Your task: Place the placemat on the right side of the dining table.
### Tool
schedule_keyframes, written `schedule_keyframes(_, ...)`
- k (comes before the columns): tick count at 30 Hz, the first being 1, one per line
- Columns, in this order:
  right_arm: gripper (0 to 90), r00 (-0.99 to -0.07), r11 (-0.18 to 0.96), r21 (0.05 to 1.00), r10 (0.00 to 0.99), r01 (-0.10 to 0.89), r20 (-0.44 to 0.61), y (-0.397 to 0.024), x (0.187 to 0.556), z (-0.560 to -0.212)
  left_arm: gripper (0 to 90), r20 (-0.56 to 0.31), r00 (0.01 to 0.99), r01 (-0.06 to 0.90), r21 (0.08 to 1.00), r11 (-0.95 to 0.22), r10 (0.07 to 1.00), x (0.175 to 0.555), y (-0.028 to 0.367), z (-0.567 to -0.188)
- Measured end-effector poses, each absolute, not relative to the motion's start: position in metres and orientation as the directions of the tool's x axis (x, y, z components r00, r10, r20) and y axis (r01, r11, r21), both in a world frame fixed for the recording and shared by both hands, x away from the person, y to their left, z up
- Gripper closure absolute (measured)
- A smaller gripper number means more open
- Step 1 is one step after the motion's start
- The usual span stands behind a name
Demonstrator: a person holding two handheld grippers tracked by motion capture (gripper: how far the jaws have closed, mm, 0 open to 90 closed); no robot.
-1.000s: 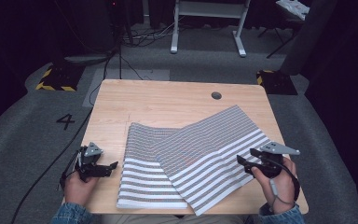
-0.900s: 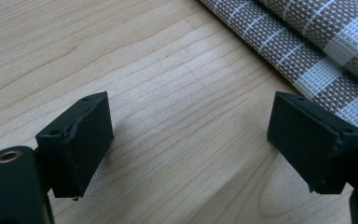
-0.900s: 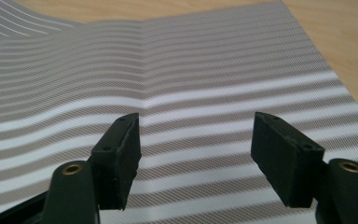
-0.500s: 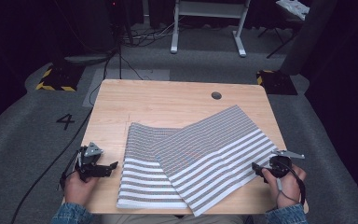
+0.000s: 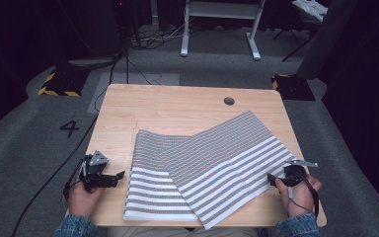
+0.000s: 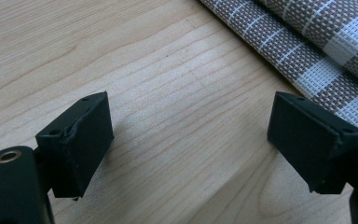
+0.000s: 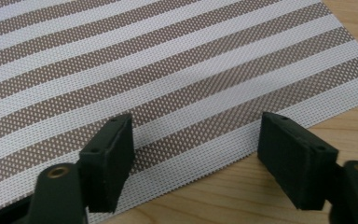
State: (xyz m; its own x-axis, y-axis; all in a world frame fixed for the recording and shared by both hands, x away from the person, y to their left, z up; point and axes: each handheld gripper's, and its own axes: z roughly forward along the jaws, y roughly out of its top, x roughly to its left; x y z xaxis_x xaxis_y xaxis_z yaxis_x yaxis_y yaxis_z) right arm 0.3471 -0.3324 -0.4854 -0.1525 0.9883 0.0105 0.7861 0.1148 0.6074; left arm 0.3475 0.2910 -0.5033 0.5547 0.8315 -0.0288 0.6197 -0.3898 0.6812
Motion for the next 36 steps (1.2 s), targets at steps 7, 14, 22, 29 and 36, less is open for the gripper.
schedule_keyframes(7, 77.1, -0.245, 0.163, 0.637, 0.969, 0.753, 0.041, -0.326, 0.348, -0.484, 14.3, -0.029, 0.554, 0.620, 0.681, -0.389, 0.832, 0.348, 0.291, -0.503)
schedule_keyframes(14, 87.5, -0.317, 0.240, 0.673, 0.949, 0.700, -0.008, -0.320, 0.348, -0.476, 14.3, -0.028, 0.554, 0.620, 0.681, -0.390, 0.832, 0.348, 0.291, -0.503)
schedule_keyframes(22, 87.7, -0.314, 0.259, 0.737, 0.947, 0.624, -0.067, -0.327, 0.355, -0.442, 14.3, -0.029, 0.555, 0.620, 0.681, -0.390, 0.831, 0.348, 0.291, -0.503)
schedule_keyframes(29, 87.6, -0.312, 0.278, 0.759, 0.944, 0.589, -0.104, -0.338, 0.377, -0.418, 14.3, -0.029, 0.554, 0.619, 0.682, -0.389, 0.832, 0.348, 0.291, -0.503)
schedule_keyframes(36, 87.6, -0.277, 0.276, 0.758, 0.952, 0.591, -0.130, -0.352, 0.405, -0.415, 14.3, -0.028, 0.554, 0.619, 0.682, -0.389, 0.832, 0.348, 0.291, -0.503)
